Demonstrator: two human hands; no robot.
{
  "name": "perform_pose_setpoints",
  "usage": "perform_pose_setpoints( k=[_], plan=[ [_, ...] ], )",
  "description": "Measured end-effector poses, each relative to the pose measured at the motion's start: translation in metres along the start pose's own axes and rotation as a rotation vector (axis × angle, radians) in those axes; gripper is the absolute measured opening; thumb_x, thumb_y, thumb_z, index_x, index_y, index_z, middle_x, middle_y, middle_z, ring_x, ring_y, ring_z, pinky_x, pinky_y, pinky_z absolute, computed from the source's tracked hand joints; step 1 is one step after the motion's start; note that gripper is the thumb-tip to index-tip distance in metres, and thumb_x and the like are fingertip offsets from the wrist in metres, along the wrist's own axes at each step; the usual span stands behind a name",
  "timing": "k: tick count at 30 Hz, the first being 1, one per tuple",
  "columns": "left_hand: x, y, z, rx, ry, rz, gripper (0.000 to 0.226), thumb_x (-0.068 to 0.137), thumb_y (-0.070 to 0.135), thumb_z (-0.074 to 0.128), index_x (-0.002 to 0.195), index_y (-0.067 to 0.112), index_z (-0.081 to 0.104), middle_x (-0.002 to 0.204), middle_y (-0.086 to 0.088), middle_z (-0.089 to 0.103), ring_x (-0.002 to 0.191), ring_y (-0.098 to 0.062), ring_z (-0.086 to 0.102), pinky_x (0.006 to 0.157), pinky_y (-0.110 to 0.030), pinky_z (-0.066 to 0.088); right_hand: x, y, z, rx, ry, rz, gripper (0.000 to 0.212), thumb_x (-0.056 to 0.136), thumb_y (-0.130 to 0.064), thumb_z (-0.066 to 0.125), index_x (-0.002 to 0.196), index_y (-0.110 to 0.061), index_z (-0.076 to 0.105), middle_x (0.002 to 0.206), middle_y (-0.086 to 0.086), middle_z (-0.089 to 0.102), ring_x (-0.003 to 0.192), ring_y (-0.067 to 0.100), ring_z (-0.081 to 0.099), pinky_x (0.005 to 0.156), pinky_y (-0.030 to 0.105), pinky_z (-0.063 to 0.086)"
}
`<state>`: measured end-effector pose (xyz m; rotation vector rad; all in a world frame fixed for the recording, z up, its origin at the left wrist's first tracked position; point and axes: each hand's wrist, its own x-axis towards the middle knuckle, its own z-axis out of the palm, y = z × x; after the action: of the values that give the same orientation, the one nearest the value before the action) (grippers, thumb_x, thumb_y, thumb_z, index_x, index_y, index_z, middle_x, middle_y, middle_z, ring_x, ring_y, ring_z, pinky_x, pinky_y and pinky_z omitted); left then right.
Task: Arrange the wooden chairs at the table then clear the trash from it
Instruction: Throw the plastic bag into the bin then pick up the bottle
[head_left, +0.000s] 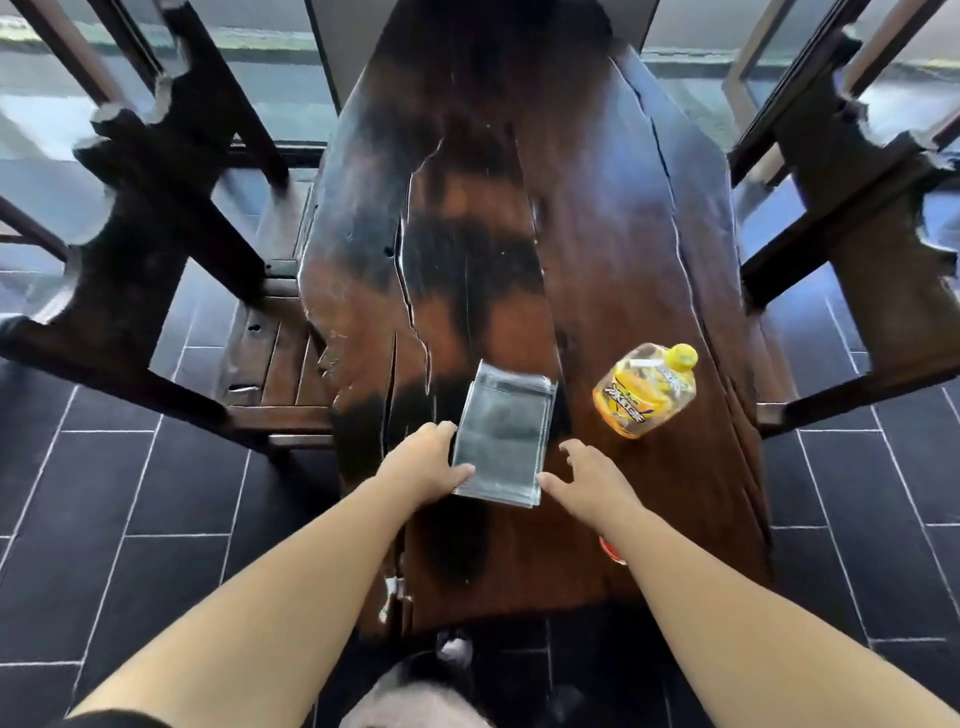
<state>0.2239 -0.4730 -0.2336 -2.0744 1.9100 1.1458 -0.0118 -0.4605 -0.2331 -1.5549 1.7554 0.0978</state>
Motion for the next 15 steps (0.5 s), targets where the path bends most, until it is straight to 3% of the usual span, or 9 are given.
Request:
perform_pose_setpoints(
  k=[3,6,9,12,15],
  plan=[
    [0.021,-0.003,0.000,-0.159,0.052,-0.036,0.068,0.088,0.041,0.070,0.143,0.011,0.042,0.137,-0.012,0.053,0.127,-0.028,0.052,0.103,-0.040,0.044,0.016,-0.003,0.011,0.077,0.014,0.061,0.068,0.089,-0.048,0.064,0.144,-0.014,0.042,0.137,0.011,0.054,0.126,0.025,0.053,0.102,0.041,0.046],
    [0.035,-0.006,0.005,-0.175,0.045,-0.032,0.074,0.088,0.040,0.070,0.148,0.014,0.036,0.142,-0.009,0.050,0.130,-0.026,0.049,0.106,-0.042,0.042,0.029,-0.006,0.017,0.147,0.052,0.103,0.064,0.088,-0.045,0.065,0.139,-0.012,0.045,0.131,0.011,0.055,0.118,0.027,0.056,0.098,0.040,0.047],
    [0.047,-0.008,0.011,-0.244,0.035,-0.053,0.073,0.087,0.035,0.072,0.148,0.013,0.038,0.139,-0.008,0.053,0.123,-0.027,0.055,0.103,-0.041,0.045,0.036,-0.007,0.022,0.204,0.069,0.125,0.060,0.089,-0.041,0.065,0.138,-0.013,0.045,0.130,0.010,0.052,0.117,0.027,0.056,0.097,0.041,0.047],
    [0.057,-0.006,0.016,-0.334,0.075,-0.095,0.068,0.086,0.030,0.073,0.144,0.011,0.044,0.125,-0.007,0.059,0.111,-0.023,0.059,0.093,-0.029,0.044,0.041,-0.006,0.027,0.250,0.069,0.152,0.067,0.090,-0.041,0.066,0.145,-0.013,0.039,0.138,0.008,0.046,0.122,0.025,0.054,0.100,0.041,0.047],
    [0.062,-0.002,0.020,-0.417,0.106,-0.112,0.062,0.086,0.025,0.073,0.141,0.011,0.048,0.104,0.000,0.065,0.098,-0.019,0.062,0.086,-0.029,0.045,0.046,-0.005,0.031,0.291,0.096,0.175,0.064,0.090,-0.037,0.066,0.144,-0.013,0.041,0.138,0.007,0.044,0.119,0.024,0.055,0.100,0.040,0.047]
  ],
)
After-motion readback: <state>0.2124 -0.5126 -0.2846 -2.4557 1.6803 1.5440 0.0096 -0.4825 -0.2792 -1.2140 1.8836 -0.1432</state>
